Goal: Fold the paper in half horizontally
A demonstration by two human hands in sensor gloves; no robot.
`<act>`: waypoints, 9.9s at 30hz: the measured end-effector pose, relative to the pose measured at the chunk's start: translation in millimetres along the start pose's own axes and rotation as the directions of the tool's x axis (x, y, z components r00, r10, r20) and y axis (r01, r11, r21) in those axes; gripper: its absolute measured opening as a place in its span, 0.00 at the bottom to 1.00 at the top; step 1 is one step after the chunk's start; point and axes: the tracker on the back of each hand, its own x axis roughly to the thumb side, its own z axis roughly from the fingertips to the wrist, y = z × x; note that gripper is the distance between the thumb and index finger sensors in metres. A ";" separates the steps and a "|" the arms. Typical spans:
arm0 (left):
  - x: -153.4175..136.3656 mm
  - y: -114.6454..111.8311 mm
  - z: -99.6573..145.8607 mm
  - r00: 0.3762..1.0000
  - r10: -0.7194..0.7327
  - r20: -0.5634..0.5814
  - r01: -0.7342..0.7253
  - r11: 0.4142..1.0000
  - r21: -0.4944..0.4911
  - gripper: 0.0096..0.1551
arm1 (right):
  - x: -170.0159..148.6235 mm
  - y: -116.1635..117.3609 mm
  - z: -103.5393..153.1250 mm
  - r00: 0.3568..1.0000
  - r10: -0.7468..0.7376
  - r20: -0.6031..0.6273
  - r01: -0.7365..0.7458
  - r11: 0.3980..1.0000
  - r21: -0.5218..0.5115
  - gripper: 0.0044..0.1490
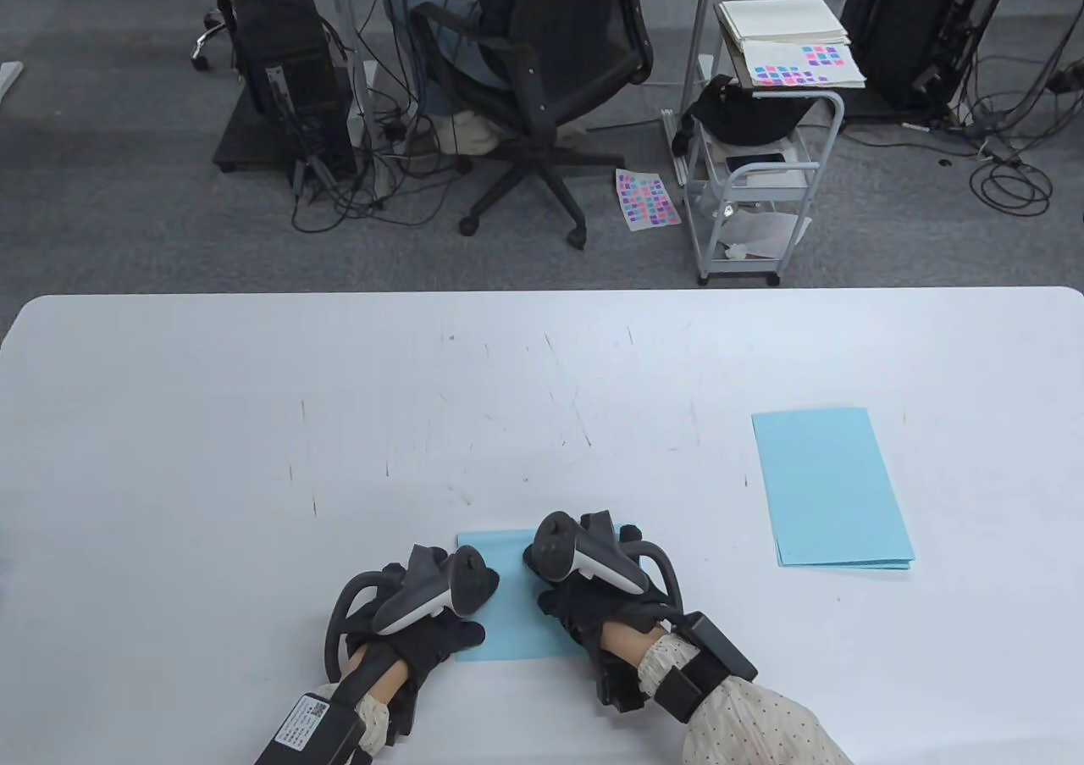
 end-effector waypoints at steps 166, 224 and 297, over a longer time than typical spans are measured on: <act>57.2 39.4 -42.7 0.995 -0.090 0.042 0.094 0.988 -0.124 0.37 | -80.6 11.9 43.9 0.999 -0.037 0.015 0.037 0.999 0.017 0.41; -30.1 36.1 -0.1 0.973 0.200 -0.116 -0.192 0.978 0.078 0.40 | -80.9 11.9 44.5 0.999 -0.049 0.016 0.049 0.999 0.022 0.40; -42.2 28.0 35.0 0.983 0.168 -0.080 -0.133 0.934 0.333 0.47 | -168.7 -90.9 27.6 0.601 -0.786 -0.144 0.637 0.580 -0.508 0.27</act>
